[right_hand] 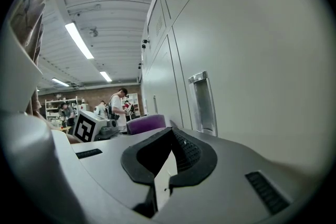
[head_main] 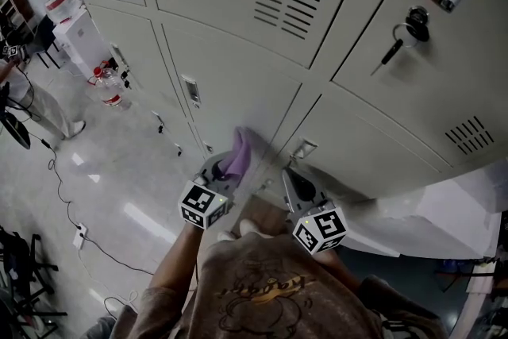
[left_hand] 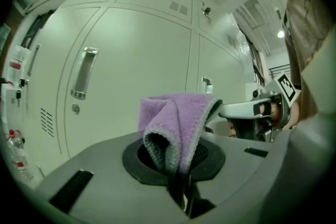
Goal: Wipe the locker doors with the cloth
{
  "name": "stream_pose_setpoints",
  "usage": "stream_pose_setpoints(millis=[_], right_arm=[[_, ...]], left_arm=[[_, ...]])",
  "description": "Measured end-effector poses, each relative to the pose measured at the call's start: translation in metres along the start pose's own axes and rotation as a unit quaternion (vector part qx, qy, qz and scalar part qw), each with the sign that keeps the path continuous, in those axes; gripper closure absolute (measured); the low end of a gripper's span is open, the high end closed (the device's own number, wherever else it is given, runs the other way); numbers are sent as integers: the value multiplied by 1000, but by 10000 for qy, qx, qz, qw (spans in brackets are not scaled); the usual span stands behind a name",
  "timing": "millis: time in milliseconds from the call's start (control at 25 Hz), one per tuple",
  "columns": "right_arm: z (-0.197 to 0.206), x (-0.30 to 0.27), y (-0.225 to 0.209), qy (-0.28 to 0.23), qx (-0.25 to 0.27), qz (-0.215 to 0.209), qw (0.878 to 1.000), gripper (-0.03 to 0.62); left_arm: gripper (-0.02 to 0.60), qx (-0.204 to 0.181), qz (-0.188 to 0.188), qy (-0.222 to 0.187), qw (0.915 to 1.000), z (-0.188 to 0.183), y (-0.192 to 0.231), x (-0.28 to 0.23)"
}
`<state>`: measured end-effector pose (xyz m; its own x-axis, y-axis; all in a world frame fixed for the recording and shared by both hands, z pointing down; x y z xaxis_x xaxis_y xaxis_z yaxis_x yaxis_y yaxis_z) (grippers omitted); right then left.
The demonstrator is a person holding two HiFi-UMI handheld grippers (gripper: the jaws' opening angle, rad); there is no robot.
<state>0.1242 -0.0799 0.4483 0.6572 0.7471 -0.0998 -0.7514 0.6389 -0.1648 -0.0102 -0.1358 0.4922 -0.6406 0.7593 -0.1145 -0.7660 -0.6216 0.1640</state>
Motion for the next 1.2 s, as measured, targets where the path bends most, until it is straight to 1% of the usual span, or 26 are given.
stream_pose_setpoints(millis=[160,320,400,560,880,1000,1200], right_arm=[[-1,-5,2,14,17,-66,10000,597],[-1,-7,2,31,32,-81,10000,597],[-1,-8,2,42,42,-84,9999,597],[-3,-10,3,44,57,-106,9999,597],[-2,-9,2,73,61,-60,9999,597],[-1,-8,2,72,45,-35,10000,597],[-2,-4,2,78,42,10,10000,597]], left_arm=[[541,61,-551,23,9985,4,42,15],[541,104,-1176,58,9930,8,88,30],[541,101,-1395,93,9901,11,108,34],[541,151,-1712,201,9849,20,144,36],[541,620,-2315,462,9698,43,207,24],[541,791,-2431,561,9651,47,223,14],[541,1088,-2555,477,9595,47,236,0]])
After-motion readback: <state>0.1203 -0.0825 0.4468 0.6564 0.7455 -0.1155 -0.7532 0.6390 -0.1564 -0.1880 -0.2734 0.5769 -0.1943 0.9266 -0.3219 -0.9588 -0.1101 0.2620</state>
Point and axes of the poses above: the fingertips, and each gripper's own axes: x backward along the fingers, y to its left, z out of its underside, the point moved 4 cm from there along x, backward along the fingers, and after that the axes turned 12 degrees about -z, right-handed, at the moved point
